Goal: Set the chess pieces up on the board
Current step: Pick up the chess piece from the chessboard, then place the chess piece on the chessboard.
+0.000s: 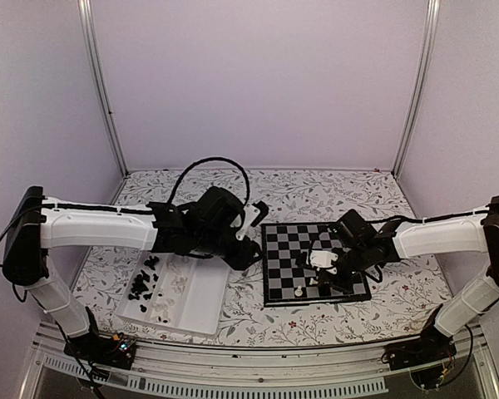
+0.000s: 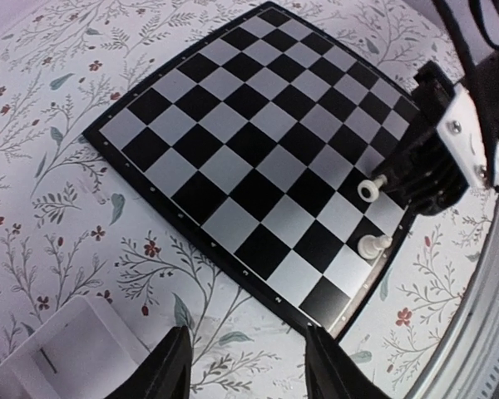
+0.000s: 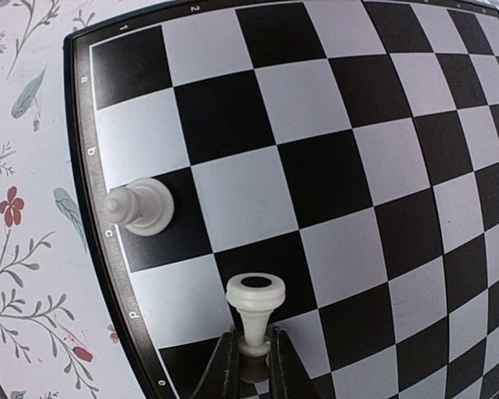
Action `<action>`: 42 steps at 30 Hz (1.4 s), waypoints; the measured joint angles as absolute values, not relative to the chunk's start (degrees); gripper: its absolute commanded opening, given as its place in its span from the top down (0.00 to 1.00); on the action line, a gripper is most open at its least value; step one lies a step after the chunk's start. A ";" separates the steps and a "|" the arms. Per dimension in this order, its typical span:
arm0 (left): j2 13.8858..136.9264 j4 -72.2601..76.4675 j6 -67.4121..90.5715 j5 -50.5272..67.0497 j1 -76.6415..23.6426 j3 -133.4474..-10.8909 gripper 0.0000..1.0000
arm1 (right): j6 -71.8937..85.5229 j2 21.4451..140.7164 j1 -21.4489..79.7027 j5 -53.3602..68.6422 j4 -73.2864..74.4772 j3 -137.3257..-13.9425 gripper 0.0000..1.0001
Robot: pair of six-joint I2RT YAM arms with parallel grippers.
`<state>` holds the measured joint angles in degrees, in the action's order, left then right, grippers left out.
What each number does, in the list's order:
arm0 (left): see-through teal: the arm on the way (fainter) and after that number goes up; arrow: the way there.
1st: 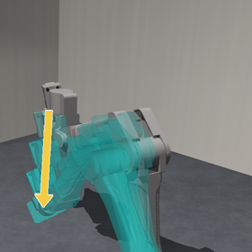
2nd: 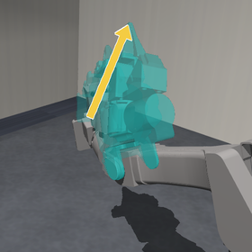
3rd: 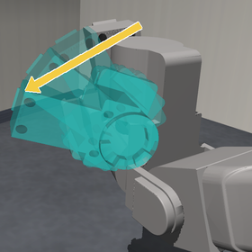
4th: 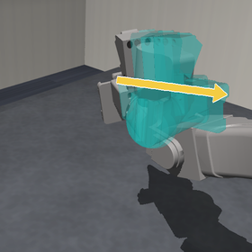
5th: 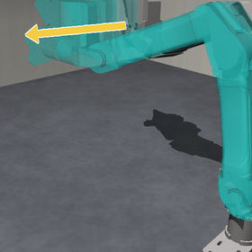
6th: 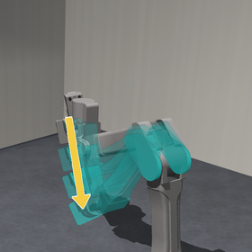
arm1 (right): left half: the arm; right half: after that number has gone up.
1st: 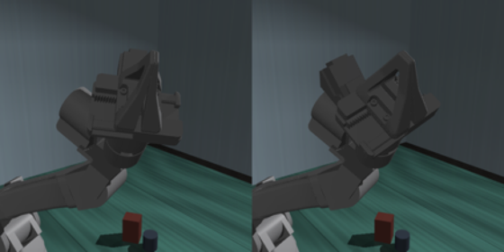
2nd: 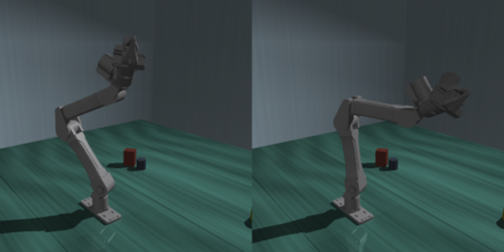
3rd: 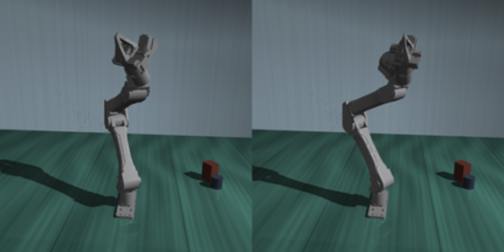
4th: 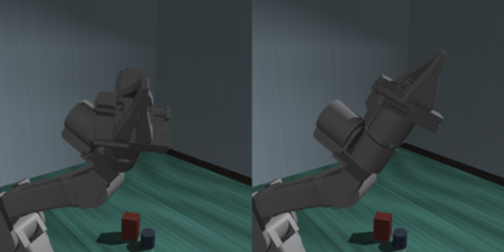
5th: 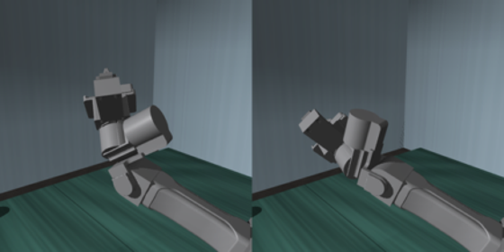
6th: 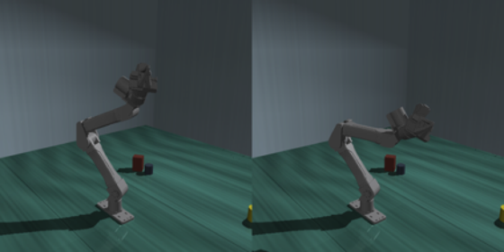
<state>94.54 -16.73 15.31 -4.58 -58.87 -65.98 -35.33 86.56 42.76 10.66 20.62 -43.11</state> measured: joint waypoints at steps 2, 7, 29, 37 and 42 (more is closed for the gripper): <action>94.52 -14.00 13.61 -1.76 -59.02 -63.59 0.52 | -35.38 86.54 42.57 11.09 21.08 -43.27 0.94; 95.81 -7.60 11.33 4.51 -59.16 -61.21 0.52 | -35.73 86.02 42.35 12.78 23.53 -44.47 0.94; 109.51 8.29 18.15 27.16 -58.92 -70.67 0.73 | -37.12 79.29 42.30 25.87 30.81 -54.15 0.93; 110.04 8.25 19.25 28.88 -58.85 -70.67 0.80 | -37.12 79.26 42.30 26.44 31.70 -54.15 0.93; 110.02 8.25 19.53 29.15 -58.72 -70.67 0.89 | -37.10 79.13 42.30 26.68 31.81 -54.15 0.80</action>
<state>110.02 8.25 19.53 29.15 -58.72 -70.67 -37.10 79.13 42.30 26.68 31.81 -54.15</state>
